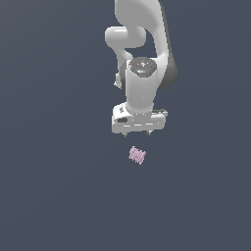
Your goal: Pick up the object and move it to a goal position.
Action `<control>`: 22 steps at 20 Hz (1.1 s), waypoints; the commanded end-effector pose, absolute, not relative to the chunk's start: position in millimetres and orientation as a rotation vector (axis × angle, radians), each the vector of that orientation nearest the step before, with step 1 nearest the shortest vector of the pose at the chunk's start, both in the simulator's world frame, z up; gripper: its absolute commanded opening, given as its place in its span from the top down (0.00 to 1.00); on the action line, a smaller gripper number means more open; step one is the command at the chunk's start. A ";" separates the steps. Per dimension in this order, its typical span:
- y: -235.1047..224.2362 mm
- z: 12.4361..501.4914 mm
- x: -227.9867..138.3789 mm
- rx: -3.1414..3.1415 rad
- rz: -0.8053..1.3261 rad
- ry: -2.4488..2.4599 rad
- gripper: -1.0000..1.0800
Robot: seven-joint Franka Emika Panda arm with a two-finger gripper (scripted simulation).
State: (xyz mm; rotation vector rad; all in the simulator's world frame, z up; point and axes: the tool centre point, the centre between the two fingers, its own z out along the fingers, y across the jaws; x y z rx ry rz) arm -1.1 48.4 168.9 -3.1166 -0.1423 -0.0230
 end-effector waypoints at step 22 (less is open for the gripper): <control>49.6 151.6 8.2 -3.093 -0.016 -0.502 0.04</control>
